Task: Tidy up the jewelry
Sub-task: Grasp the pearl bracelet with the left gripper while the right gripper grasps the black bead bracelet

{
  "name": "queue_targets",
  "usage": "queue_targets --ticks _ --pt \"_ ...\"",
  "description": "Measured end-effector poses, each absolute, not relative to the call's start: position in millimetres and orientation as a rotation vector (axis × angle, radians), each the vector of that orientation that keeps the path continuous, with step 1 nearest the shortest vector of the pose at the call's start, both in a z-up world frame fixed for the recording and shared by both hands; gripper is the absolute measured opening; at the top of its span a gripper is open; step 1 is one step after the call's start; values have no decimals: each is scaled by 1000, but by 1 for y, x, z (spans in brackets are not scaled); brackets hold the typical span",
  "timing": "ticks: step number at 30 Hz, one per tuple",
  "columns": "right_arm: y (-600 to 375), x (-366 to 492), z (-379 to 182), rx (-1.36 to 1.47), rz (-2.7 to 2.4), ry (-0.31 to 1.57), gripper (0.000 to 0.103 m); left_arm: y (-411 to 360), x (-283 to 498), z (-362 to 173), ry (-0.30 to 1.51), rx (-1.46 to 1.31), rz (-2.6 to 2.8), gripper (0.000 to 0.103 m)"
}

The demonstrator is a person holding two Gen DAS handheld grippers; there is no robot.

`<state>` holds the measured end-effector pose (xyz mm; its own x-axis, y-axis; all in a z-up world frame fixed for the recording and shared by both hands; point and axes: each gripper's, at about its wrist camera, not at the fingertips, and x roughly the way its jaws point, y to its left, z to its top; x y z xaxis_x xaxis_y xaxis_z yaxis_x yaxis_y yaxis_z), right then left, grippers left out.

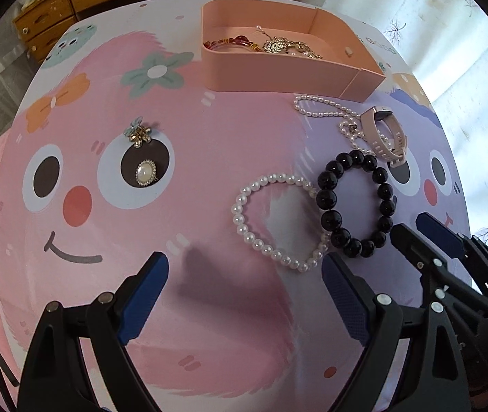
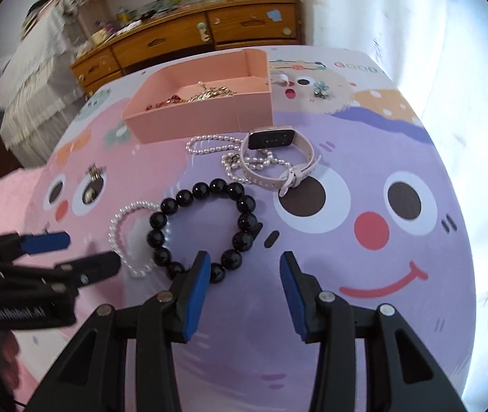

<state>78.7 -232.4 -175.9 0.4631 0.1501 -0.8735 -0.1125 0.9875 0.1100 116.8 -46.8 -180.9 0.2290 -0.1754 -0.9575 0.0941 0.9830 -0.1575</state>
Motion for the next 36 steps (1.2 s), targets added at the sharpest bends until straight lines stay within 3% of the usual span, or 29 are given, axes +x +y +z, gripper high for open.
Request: queue_targets --ticks 9,14,16,17,19,22,29,30,36 --pt "-230 89 -186 21 197 1057 39 -50 123 -189 1334 -96 -150 90" --pt "-231 97 -191 48 221 1073 23 -60 130 -191 1317 -29 -112 89" --pt "-230 99 -191 39 235 1071 23 -64 133 -193 1311 -24 -101 88" --pt "-230 99 -191 35 242 1070 22 -65 134 -194 1312 -21 -98 85" --pt "-232 100 -191 31 237 1069 18 -67 135 -196 1318 -7 -89 67" --pt "-237 102 -190 52 236 1076 15 -72 136 -198 1318 37 -75 50" --pt "-250 101 -187 85 247 1073 15 -84 134 -194 1297 68 -128 22" --pt "-250 101 -187 89 251 1069 15 -85 134 -194 1296 69 -127 15" --pt "-251 99 -179 104 279 1029 14 -74 133 -193 1303 11 -128 6"
